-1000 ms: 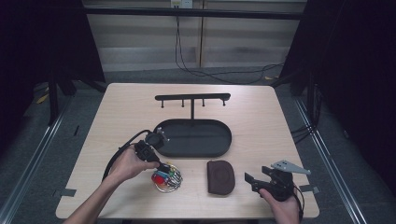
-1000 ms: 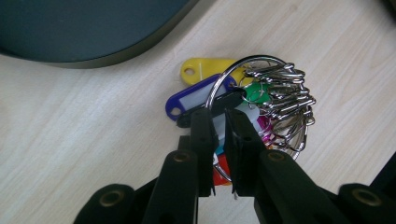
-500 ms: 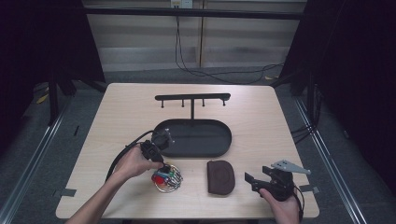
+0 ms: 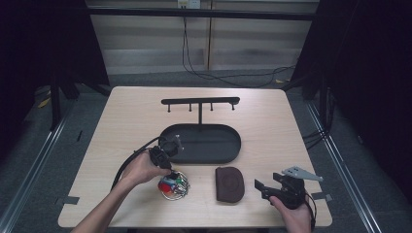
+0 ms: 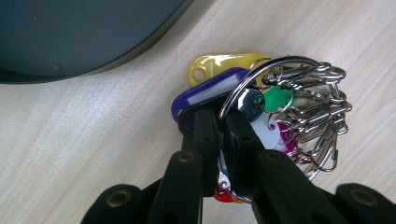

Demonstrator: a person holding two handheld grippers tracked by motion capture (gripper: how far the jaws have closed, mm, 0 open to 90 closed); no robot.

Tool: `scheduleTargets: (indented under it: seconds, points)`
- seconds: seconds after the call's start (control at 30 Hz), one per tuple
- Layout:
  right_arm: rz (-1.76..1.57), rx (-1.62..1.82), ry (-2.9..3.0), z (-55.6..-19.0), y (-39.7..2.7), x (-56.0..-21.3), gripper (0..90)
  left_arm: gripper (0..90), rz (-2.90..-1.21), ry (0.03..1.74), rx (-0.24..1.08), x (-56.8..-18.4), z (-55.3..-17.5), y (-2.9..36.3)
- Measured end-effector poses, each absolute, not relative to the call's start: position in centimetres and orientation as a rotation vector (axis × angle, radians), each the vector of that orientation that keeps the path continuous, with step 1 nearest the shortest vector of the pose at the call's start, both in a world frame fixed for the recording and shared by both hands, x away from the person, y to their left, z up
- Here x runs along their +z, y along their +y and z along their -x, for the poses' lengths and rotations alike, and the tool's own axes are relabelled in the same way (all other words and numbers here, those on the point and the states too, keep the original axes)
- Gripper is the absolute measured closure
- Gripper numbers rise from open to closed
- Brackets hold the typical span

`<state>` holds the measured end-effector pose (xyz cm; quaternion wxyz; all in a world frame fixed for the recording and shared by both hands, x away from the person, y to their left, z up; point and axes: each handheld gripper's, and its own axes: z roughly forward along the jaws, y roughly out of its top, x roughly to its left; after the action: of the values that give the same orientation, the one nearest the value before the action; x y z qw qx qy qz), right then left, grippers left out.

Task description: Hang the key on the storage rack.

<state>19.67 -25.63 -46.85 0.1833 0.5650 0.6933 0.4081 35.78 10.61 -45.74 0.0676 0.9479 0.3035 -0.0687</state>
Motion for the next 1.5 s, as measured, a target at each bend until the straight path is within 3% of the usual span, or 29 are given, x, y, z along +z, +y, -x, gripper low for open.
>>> scheduleTargets:
  seconds: [0.43, 1.5]
  points:
    - [-1.61, 1.127, 1.965, -19.8, -25.6, -47.0, 20.5, 87.1, -2.868, 0.941, -0.202, -45.7, -35.9, 10.5]
    - [-1.6, 1.139, 1.953, -19.7, -25.7, -46.9, 19.9, 88.0, -2.835, 0.78, -0.175, -38.3, -34.3, 10.1]
